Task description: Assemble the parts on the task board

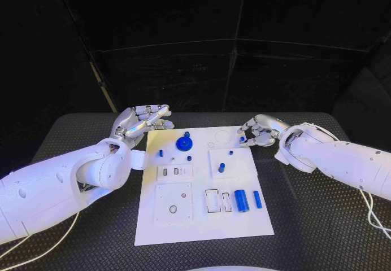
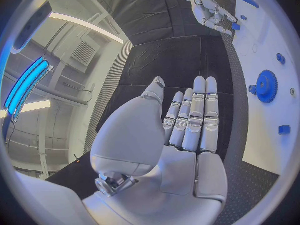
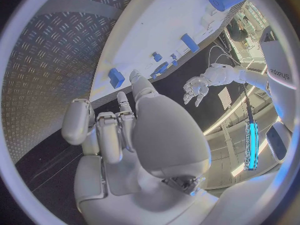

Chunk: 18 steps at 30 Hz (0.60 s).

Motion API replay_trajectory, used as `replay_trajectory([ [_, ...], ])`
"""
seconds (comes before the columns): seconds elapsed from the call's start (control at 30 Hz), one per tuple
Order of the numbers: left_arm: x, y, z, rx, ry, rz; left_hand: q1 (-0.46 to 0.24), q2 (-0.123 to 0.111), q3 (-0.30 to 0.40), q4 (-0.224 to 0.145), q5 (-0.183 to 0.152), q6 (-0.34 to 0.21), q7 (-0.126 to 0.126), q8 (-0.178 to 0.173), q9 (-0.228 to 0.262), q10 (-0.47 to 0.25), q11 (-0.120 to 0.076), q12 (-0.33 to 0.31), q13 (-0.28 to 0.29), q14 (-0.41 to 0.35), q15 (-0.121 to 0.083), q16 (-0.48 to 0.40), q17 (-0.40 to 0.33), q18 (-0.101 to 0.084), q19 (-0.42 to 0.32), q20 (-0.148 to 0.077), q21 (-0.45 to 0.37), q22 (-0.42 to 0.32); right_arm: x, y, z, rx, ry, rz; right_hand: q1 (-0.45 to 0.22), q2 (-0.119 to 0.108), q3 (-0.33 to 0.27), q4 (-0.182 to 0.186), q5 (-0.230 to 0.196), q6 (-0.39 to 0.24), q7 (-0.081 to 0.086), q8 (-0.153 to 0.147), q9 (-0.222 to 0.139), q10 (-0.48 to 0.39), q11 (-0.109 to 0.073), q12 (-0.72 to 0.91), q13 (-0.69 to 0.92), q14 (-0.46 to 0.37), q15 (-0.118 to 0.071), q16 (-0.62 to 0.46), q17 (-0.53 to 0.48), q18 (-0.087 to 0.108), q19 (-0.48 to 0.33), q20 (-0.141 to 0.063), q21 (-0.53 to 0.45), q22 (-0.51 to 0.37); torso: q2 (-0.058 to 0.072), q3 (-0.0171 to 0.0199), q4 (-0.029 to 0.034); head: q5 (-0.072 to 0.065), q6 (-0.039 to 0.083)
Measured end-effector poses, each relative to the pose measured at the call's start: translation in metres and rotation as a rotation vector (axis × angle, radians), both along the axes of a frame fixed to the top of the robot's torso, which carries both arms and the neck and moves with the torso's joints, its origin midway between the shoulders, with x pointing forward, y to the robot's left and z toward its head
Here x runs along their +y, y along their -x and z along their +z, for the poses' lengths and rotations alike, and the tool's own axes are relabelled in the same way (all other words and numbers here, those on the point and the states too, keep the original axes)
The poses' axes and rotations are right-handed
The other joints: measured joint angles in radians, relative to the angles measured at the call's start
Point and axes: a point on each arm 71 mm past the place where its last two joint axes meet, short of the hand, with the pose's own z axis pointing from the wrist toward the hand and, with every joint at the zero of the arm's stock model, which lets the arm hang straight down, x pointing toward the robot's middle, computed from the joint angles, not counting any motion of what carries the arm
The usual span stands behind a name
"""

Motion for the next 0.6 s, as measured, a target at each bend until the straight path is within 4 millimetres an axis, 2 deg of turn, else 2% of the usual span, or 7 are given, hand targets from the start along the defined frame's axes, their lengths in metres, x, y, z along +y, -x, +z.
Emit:
replay_trajectory([
  [0.23,-0.0001,-0.0001,-0.0001,0.000,0.000,0.000,0.000,0.000,0.000,0.000,0.000,0.000,0.000,0.000,0.000,0.000,0.000,0.000,0.000,0.000,0.000,0.000,0.000,0.000,0.000,0.000,0.000,0.000,-0.0025,-0.0015,-0.0020,0.009,0.013,-0.006,-0.007,0.007,-0.003,-0.003,0.000,0.011,-0.004,0.005,0.001,-0.002,-0.006,0.000,0.000,0.000,0.000,0.000,0.000,0.000,0.000,0.000,0.000,0.005,0.000,0.0001,0.0000,-0.003,-0.001],
  [0.43,-0.0001,-0.0003,-0.0002,0.001,0.000,0.000,0.000,0.000,0.000,0.000,0.000,0.000,0.000,0.000,0.000,0.000,0.000,0.000,0.000,0.000,0.000,0.000,0.000,0.000,0.000,0.000,0.000,0.000,-0.0034,-0.0022,-0.0037,0.017,0.021,-0.010,0.004,0.025,0.006,-0.011,0.000,0.019,-0.006,0.005,0.001,0.000,-0.008,0.000,0.000,0.000,0.000,0.000,0.000,0.000,0.000,0.000,0.000,0.009,0.000,0.0006,0.0010,-0.004,-0.003],
  [0.6,0.0003,-0.0005,-0.0003,0.001,-0.001,0.001,0.000,0.000,0.000,0.000,0.000,0.000,0.000,0.000,0.000,0.000,0.000,0.000,0.000,0.000,0.000,0.000,0.000,0.000,0.000,0.000,0.000,-0.001,-0.0049,-0.0026,-0.0048,0.021,0.034,-0.014,0.010,0.032,0.013,-0.018,0.000,0.026,-0.006,0.005,0.001,0.000,-0.008,0.000,0.000,-0.001,-0.001,0.000,0.000,0.000,0.000,0.000,0.000,0.011,0.000,0.0006,0.0010,-0.003,-0.004],
])
